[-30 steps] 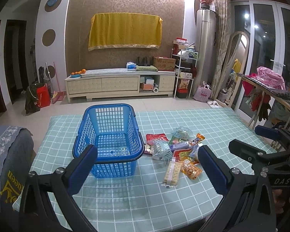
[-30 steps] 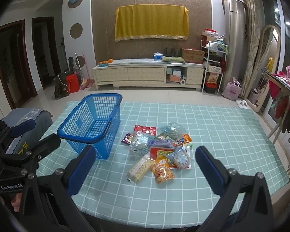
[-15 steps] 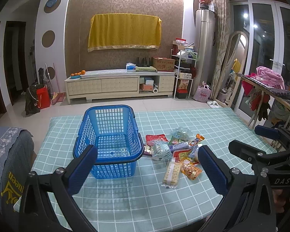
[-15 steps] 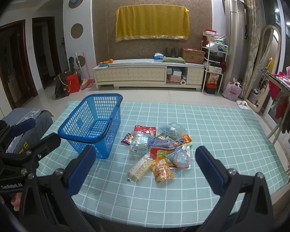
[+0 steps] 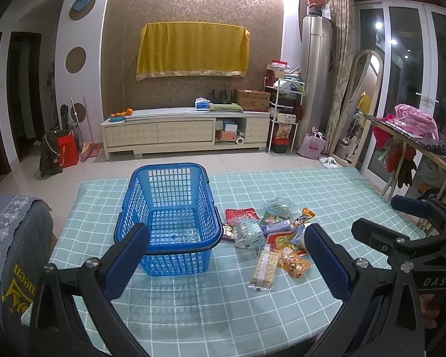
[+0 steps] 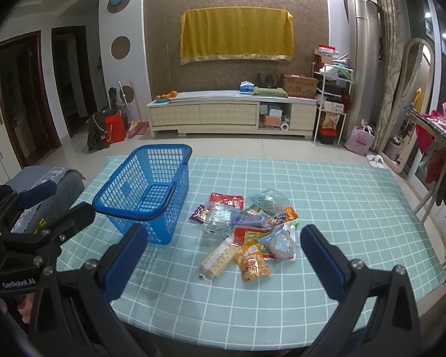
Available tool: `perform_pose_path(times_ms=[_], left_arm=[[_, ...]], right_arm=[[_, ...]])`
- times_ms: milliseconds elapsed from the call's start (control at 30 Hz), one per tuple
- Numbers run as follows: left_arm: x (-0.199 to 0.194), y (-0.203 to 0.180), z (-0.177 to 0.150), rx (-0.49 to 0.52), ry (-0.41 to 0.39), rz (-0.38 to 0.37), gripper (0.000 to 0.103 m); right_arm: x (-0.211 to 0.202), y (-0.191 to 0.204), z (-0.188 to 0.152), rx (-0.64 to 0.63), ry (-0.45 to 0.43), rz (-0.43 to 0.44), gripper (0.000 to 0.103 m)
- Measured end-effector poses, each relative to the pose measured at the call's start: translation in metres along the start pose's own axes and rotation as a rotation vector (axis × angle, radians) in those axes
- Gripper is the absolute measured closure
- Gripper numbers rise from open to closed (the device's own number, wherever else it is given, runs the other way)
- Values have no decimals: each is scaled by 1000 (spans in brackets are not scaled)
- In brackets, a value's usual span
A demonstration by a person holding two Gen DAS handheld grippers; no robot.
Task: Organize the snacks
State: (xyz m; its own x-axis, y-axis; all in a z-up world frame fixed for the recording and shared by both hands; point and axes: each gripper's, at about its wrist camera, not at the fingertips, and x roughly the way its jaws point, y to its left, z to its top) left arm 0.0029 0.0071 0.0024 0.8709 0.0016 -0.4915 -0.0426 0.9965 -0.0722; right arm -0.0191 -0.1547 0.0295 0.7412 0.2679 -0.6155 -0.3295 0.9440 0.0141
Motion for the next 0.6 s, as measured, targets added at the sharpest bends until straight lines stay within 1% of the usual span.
perform_pose_path(times_ms=[267,467,600], left_arm=[[2,-1,3,14,8,-9,0],[12,-13,13,65,30,-55,0],[26,-23,16,101,59,-62,0]], right_arm=[[0,0,0,0,0,4,0],[4,-7,2,5,-10,-11,0],[10,-19,3,9,-6,-33,0]])
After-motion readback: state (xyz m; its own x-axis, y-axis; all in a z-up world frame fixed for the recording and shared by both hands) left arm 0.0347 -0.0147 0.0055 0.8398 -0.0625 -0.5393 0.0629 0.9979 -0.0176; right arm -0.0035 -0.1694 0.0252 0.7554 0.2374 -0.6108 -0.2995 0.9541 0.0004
